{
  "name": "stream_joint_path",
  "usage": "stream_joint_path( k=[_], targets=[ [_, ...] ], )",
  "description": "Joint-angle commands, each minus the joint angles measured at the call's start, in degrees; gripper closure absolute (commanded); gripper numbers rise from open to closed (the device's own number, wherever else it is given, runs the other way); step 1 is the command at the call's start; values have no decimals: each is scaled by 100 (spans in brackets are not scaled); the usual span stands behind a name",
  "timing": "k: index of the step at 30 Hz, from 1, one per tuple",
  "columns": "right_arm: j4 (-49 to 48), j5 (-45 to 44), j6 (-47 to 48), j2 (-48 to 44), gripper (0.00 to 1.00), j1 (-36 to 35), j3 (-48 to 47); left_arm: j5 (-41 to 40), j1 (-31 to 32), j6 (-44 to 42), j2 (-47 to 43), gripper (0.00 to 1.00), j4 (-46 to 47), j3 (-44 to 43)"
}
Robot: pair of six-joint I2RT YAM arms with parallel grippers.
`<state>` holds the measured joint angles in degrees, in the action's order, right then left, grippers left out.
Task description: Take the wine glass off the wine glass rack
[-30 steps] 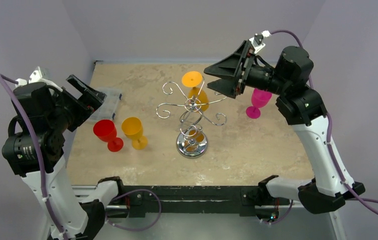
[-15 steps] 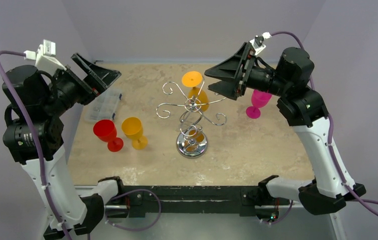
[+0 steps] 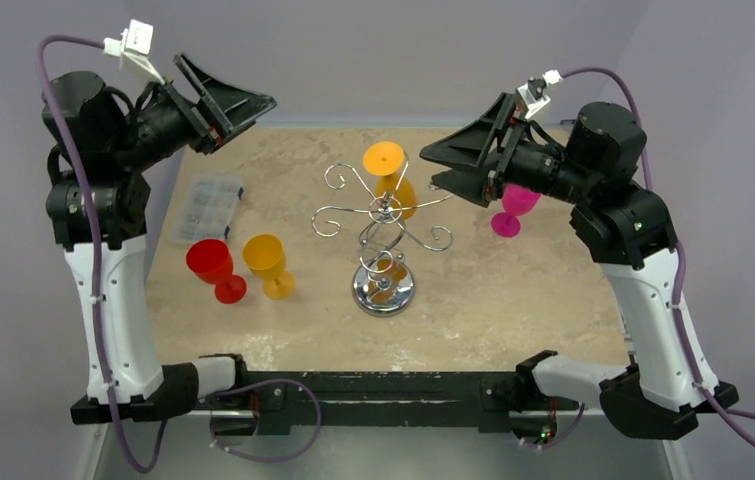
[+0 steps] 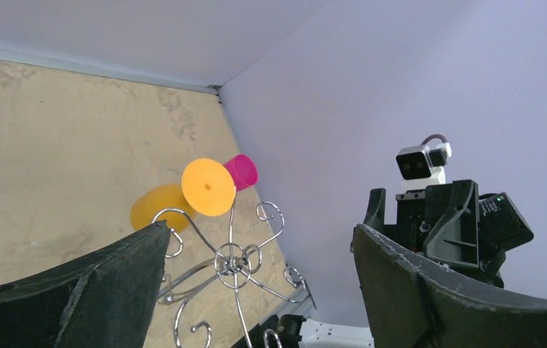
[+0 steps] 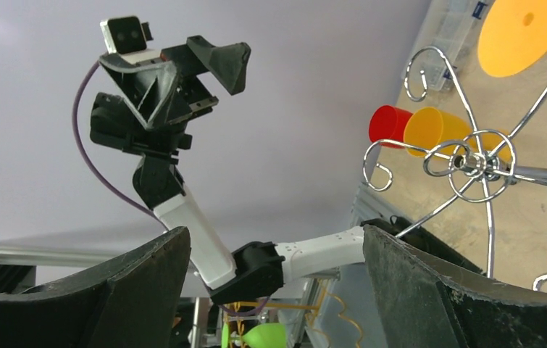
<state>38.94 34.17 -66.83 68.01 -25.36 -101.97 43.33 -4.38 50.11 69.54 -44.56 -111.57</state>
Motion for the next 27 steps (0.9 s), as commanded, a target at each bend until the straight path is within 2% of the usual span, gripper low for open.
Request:
stream_joint_path(
  k=[1,8,11,16,27],
  targets=[
    [315,-418,297,-209,12,27,-198,224,289,125,442,6,648,-291],
    [398,-881,320,-356,12,27,-199,591,388,398,933,6,1370,-264],
    [767,-1304,456,-415,12,31,-267,896,390,661,1214,7,1801,-183],
    [1068,-1404,506,-367,12,28,-334,1206,626,991,1679,8,2463,-146],
    [1862,-1831,831,-45,8,31,-929,1318,1008,1096,2077,9,2870,425]
  ],
)
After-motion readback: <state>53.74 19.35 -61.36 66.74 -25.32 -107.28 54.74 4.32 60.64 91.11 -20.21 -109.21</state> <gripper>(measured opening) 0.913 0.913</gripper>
